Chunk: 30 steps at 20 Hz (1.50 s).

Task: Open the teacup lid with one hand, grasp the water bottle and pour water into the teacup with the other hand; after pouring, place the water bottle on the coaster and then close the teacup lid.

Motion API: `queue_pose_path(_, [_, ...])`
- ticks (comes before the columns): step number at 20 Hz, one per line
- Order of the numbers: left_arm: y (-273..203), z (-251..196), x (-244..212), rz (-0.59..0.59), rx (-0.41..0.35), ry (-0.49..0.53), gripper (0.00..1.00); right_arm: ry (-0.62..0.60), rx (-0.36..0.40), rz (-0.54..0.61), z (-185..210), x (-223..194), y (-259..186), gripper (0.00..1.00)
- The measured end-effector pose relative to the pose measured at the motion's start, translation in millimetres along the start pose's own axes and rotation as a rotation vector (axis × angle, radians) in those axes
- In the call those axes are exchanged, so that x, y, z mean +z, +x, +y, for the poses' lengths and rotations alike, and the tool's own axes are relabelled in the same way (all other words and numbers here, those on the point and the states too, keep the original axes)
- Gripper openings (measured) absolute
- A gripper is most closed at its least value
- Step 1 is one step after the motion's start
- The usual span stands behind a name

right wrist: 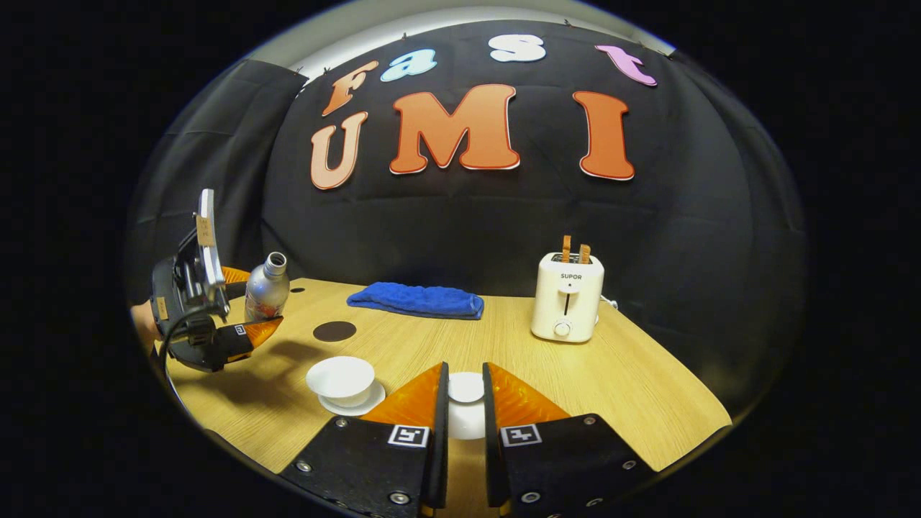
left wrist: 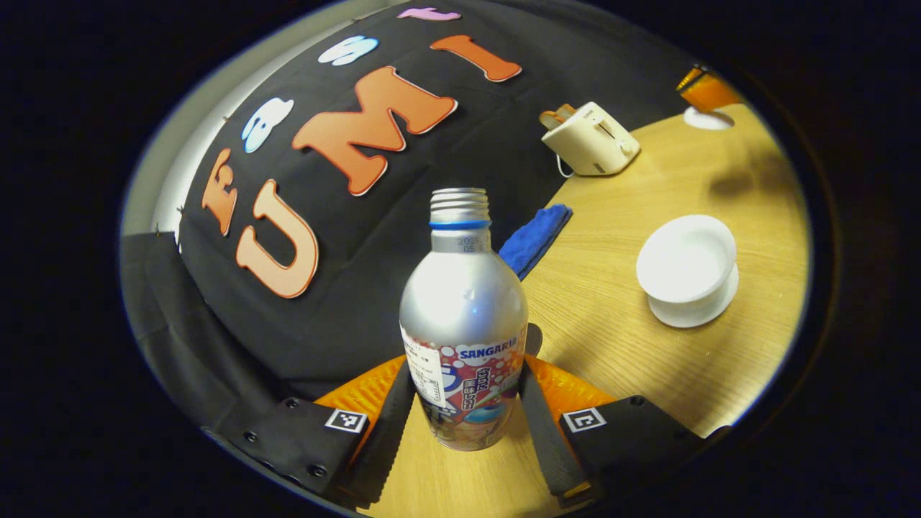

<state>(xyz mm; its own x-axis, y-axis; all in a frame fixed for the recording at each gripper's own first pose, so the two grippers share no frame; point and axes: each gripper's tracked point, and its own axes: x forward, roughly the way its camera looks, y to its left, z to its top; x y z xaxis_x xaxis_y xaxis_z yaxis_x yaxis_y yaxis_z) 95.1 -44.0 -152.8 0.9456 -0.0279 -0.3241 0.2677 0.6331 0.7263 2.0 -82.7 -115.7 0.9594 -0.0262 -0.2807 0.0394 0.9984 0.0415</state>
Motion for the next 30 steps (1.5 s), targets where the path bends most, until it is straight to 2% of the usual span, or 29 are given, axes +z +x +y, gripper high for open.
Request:
queue_pose_path(1, [1, -1, 0, 0.003, -0.004, 0.033, 0.8, 0.002, -0.002, -0.001, -2, -2, -2, 0.22])
queue_pose_path(2, [0, -3, 1, 0.002, -0.007, 0.064, 0.84, 0.004, -0.004, -0.002, -3, -2, -3, 0.22])
queue_pose_path(3, [-1, -5, 2, 0.002, -0.011, 0.098, 0.8, 0.007, -0.004, -0.003, -4, -2, -3, 0.22])
queue_pose_path(5, [-3, -8, 2, 0.002, -0.018, 0.169, 0.84, 0.014, -0.002, -0.002, -5, -6, -4, 0.22])
queue_pose_path(10, [-4, -15, 0, -0.003, -0.027, 0.35, 0.84, 0.019, -0.002, -0.006, -10, -7, -9, 0.22])
queue_pose_path(11, [-3, -16, 1, -0.001, -0.027, 0.383, 0.8, 0.018, 0.0, -0.005, -9, -8, -10, 0.22])
queue_pose_path(13, [-3, -14, 1, -0.004, -0.019, 0.464, 0.8, 0.015, 0.0, -0.002, -11, -11, -11, 0.22])
queue_pose_path(14, [-5, -14, 0, -0.008, -0.014, 0.504, 0.87, 0.014, -0.002, -0.001, -12, -12, -12, 0.22])
queue_pose_path(17, [-7, -19, 0, -0.014, -0.007, 0.603, 0.87, 0.026, 0.001, -0.004, -14, -13, -14, 0.22])
queue_pose_path(18, [-9, -18, 3, -0.027, -0.001, 0.637, 0.8, 0.03, 0.003, -0.007, -15, -13, -15, 0.22])
queue_pose_path(19, [-12, -20, 5, -0.032, 0.003, 0.666, 0.83, 0.032, -0.001, -0.009, -17, -12, -15, 0.22])
queue_pose_path(20, [-14, -20, 7, -0.036, 0.004, 0.687, 0.8, 0.032, -0.001, -0.01, -19, -12, -17, 0.22])
queue_pose_path(21, [-14, -21, 10, -0.041, 0.004, 0.71, 0.84, 0.033, -0.004, -0.01, -21, -12, -17, 0.22])
queue_pose_path(22, [-13, -21, 14, -0.044, 0.007, 0.738, 0.8, 0.034, -0.003, -0.009, -22, -13, -18, 0.22])
queue_pose_path(25, [-12, -18, 25, -0.063, 0.024, 0.832, 0.8, 0.044, -0.014, -0.004, -29, -16, -22, 0.22])
queue_pose_path(26, [-11, -17, 27, -0.068, 0.032, 0.862, 0.84, 0.052, -0.021, -0.003, -32, -17, -23, 0.22])
queue_pose_path(28, [-7, -17, 30, -0.073, 0.035, 0.911, 0.84, 0.041, -0.037, -0.006, -36, -19, -26, 0.22])
queue_pose_path(29, [-4, -18, 31, -0.076, 0.031, 0.926, 0.88, 0.035, -0.044, -0.007, -38, -21, -27, 0.22])
queue_pose_path(30, [-2, -16, 35, -0.078, 0.028, 0.94, 0.84, 0.033, -0.045, -0.006, -39, -21, -29, 0.22])
